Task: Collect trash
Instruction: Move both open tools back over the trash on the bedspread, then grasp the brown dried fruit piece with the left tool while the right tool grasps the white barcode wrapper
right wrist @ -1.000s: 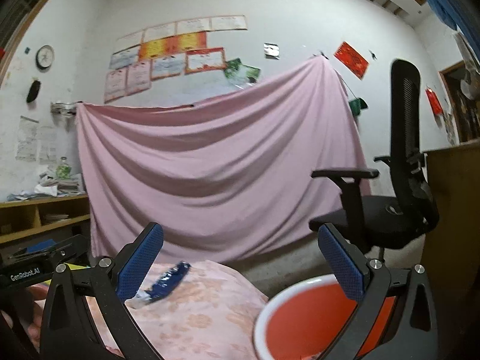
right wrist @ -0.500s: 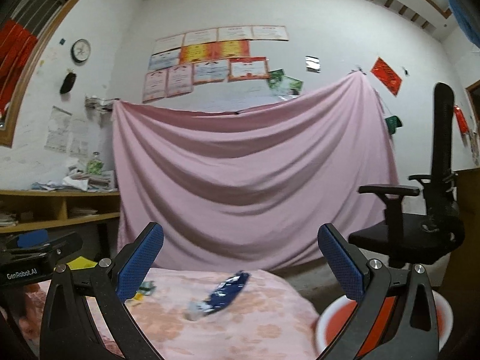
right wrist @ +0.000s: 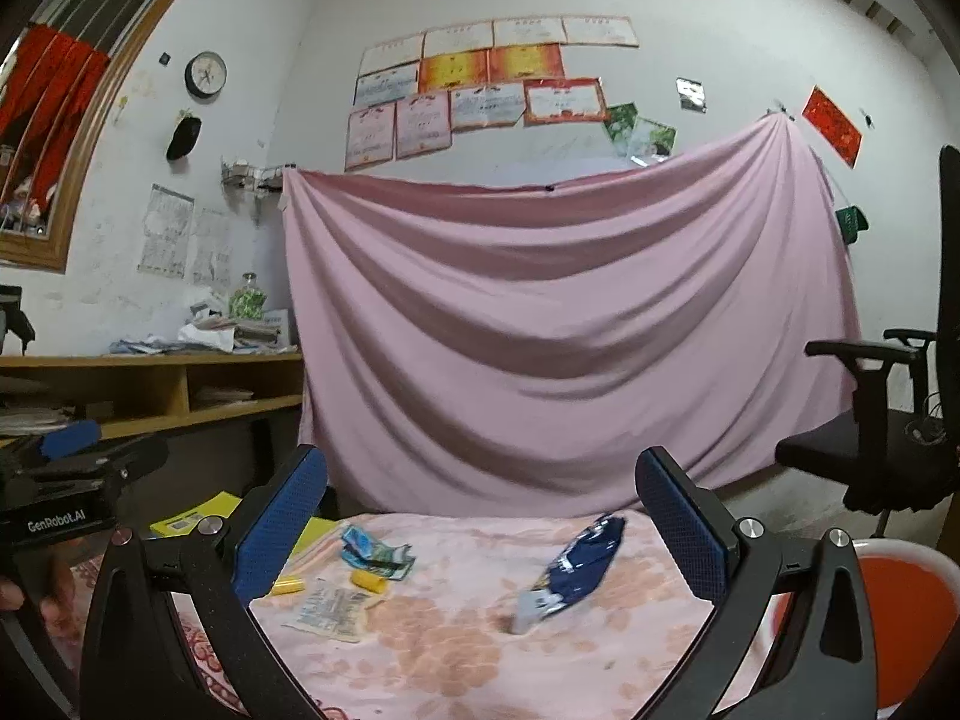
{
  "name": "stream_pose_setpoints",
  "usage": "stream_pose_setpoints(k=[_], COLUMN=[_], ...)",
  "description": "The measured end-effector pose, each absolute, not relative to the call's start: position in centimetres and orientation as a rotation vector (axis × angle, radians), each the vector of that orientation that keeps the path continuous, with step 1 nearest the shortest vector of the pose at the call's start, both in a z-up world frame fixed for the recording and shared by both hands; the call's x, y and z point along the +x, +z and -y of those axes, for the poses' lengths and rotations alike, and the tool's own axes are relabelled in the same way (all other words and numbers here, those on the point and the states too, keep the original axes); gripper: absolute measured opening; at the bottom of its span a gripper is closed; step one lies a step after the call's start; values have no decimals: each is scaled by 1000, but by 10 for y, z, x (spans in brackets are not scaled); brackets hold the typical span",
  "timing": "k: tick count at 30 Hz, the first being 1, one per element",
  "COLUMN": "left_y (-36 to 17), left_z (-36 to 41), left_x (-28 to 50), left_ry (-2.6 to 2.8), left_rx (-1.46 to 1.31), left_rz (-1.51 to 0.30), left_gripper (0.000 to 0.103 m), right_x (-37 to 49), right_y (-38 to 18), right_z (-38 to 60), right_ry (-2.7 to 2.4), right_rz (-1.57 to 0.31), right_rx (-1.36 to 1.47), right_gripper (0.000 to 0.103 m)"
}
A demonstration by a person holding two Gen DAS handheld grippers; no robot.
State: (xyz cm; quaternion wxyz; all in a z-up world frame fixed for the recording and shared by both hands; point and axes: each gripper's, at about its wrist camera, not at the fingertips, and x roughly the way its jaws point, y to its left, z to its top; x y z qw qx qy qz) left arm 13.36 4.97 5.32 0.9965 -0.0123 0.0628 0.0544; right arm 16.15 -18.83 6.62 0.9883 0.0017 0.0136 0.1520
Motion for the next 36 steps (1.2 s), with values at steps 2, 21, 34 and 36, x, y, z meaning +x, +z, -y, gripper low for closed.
stream_pose_setpoints(k=[2, 21, 34, 36], left_y=[51, 4, -21, -24], left_z=[-58, -121, -108, -104], left_x=[139, 218, 259, 264], left_ry=[112, 48, -84, -96], left_rx=[-18, -167, -160, -155], left_rz=[-127, -527, -748, -766], left_gripper=[100, 93, 50, 46], right_x=[166, 256, 278, 279], right_y=[63, 17, -12, -15], right_z=[180, 94, 68, 67], right_ry=[315, 385, 425, 420], right_rz=[-47, -582, -817, -835], right_rx=[-5, -140, -195, -207], right_gripper=[103, 103, 87, 83])
